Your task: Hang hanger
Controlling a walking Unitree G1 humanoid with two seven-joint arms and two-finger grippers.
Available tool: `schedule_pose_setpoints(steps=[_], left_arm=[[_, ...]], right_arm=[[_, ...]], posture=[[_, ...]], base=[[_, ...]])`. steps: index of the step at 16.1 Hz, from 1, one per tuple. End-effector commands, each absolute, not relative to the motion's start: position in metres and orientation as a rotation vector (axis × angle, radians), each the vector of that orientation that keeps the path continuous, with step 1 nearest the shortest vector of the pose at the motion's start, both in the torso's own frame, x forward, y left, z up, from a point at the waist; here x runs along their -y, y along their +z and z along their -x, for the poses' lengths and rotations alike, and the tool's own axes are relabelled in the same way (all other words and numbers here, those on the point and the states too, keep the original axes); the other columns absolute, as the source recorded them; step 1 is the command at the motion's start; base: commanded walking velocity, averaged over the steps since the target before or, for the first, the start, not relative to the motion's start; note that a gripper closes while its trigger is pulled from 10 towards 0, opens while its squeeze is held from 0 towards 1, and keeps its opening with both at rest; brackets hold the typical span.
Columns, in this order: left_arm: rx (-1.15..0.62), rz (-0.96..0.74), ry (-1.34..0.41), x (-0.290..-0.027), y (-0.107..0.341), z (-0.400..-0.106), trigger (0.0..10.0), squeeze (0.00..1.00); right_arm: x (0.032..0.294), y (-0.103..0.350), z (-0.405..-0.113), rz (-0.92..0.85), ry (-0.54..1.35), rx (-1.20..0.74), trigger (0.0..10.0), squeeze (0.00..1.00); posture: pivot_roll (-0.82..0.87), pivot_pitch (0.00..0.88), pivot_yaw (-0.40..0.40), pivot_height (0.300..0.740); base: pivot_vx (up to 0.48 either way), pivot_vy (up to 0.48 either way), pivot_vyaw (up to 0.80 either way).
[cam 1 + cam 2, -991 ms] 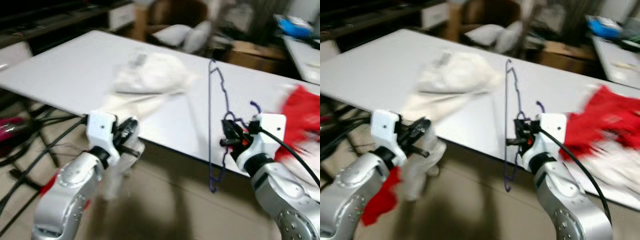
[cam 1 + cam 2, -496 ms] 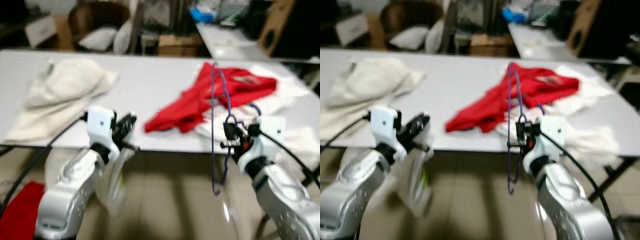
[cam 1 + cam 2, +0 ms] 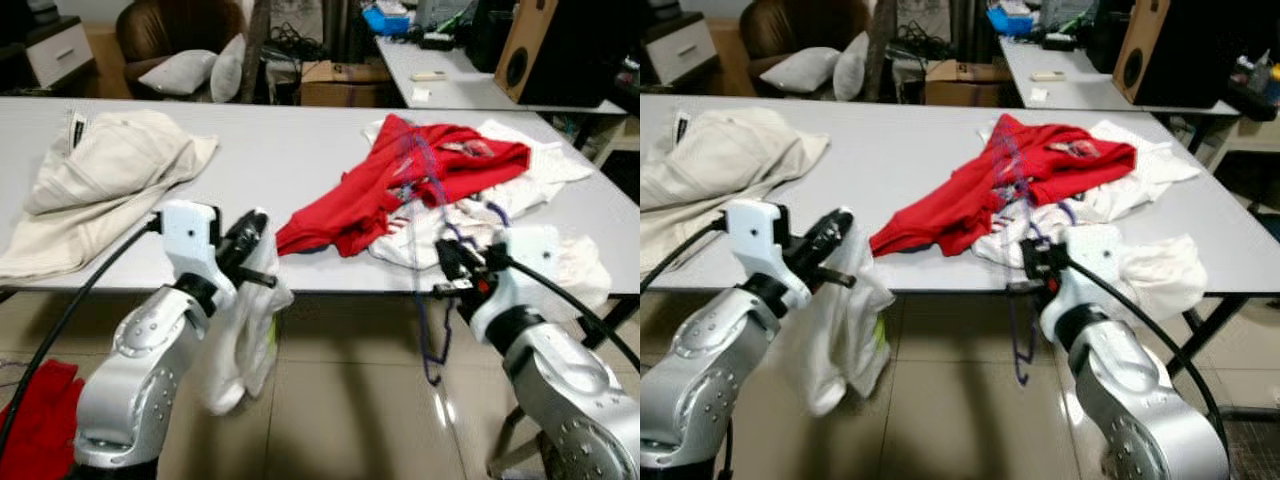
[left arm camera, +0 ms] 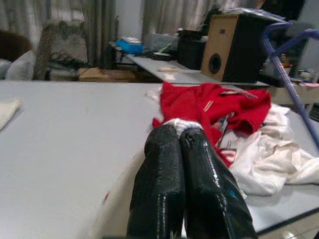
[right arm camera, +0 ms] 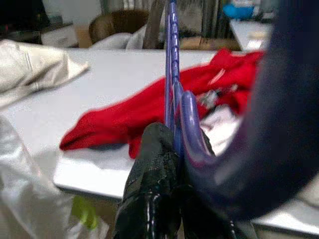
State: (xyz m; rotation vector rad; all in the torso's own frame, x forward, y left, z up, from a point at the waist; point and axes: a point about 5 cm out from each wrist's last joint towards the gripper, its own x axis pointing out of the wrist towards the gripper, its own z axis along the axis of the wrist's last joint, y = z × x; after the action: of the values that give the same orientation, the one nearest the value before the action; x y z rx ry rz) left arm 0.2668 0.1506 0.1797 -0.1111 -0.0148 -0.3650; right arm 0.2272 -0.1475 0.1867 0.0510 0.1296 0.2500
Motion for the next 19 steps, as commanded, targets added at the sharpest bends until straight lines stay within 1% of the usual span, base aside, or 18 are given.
schedule_pose_setpoints(steps=[1,3,4,5,6,7,9,10,12,13,14,15,16,17,18,19], left_arm=[[0.056,0.126,-0.395,-0.143,0.189,-0.270,10.0,0.00],[0.083,0.117,-0.436,-0.138,0.199,-0.276,10.0,0.00],[0.097,0.105,-0.461,-0.136,0.205,-0.282,10.0,0.00],[0.121,0.088,-0.494,-0.133,0.214,-0.291,10.0,0.00],[0.142,0.082,-0.519,-0.130,0.222,-0.300,10.0,0.00],[0.163,0.068,-0.548,-0.127,0.231,-0.310,10.0,0.00],[0.206,0.054,-0.584,-0.123,0.250,-0.328,10.0,0.00],[0.212,0.053,-0.590,-0.122,0.253,-0.331,10.0,0.00],[0.251,0.023,-0.637,-0.115,0.273,-0.349,10.0,0.00],[0.259,0.017,-0.651,-0.113,0.277,-0.353,10.0,0.00],[0.284,0.027,-0.682,-0.107,0.287,-0.358,10.0,0.00],[0.322,0.079,-0.746,-0.096,0.303,-0.360,10.0,0.00],[0.360,0.136,-0.831,-0.081,0.319,-0.355,10.0,0.00],[0.360,0.136,-0.831,-0.081,0.319,-0.355,10.0,0.00],[0.417,0.207,-0.974,-0.065,0.341,-0.341,10.0,0.00],[0.450,0.220,-1.018,-0.064,0.352,-0.335,10.0,0.00]], right_arm=[[0.152,0.187,-0.228,-0.037,0.240,-0.134,10.0,0.00],[0.157,0.193,-0.228,-0.059,0.293,-0.109,10.0,0.00],[0.162,0.197,-0.225,-0.063,0.357,-0.098,10.0,0.00],[0.168,0.202,-0.216,-0.034,0.501,-0.111,10.0,0.00],[0.174,0.205,-0.201,0.047,0.656,-0.150,10.0,0.00],[0.183,0.205,-0.187,0.094,0.759,-0.222,10.0,0.00],[0.196,0.209,-0.170,0.147,0.875,-0.313,10.0,0.00],[0.198,0.210,-0.168,0.149,0.892,-0.329,10.0,0.00],[0.199,0.219,-0.162,0.171,0.987,-0.356,10.0,0.00],[0.197,0.222,-0.161,0.162,1.021,-0.343,10.0,0.00],[0.189,0.224,-0.161,0.159,1.093,-0.330,10.0,0.00],[0.181,0.221,-0.167,0.184,1.120,-0.327,10.0,0.00],[0.174,0.215,-0.184,0.227,1.062,-0.312,10.0,0.00],[0.174,0.215,-0.184,0.227,1.062,-0.312,10.0,0.00],[0.174,0.205,-0.215,0.284,0.908,-0.342,10.0,0.00],[0.179,0.204,-0.235,0.337,0.792,-0.334,10.0,0.00]], posture=[[0.01,0.000,-0.009,0.740],[0.02,0.000,-0.015,0.740],[0.02,0.000,-0.016,0.740],[0.02,0.000,-0.014,0.740],[0.02,0.000,-0.006,0.740],[0.01,0.000,0.002,0.740],[0.01,0.000,0.011,0.740],[0.01,0.000,0.011,0.740],[0.00,0.000,0.019,0.740],[0.00,0.000,0.019,0.740],[0.00,0.000,0.020,0.740],[0.00,0.000,0.019,0.740],[0.01,0.000,0.017,0.740],[0.01,0.000,0.017,0.740],[0.01,0.000,0.012,0.740],[0.02,0.000,0.010,0.740]], base=[[0.322,0.000,-0.80],[0.324,0.000,-0.23],[0.326,0.000,0.00],[0.334,0.000,0.00],[0.326,0.000,0.00],[0.330,0.000,0.00],[0.330,0.000,0.00],[0.330,0.000,0.00],[0.328,0.000,0.00],[0.326,0.000,0.00],[0.322,0.000,0.00],[0.326,0.000,0.00],[0.326,0.000,0.00],[0.326,0.000,0.00],[0.322,0.000,0.00],[0.311,0.000,0.00]])
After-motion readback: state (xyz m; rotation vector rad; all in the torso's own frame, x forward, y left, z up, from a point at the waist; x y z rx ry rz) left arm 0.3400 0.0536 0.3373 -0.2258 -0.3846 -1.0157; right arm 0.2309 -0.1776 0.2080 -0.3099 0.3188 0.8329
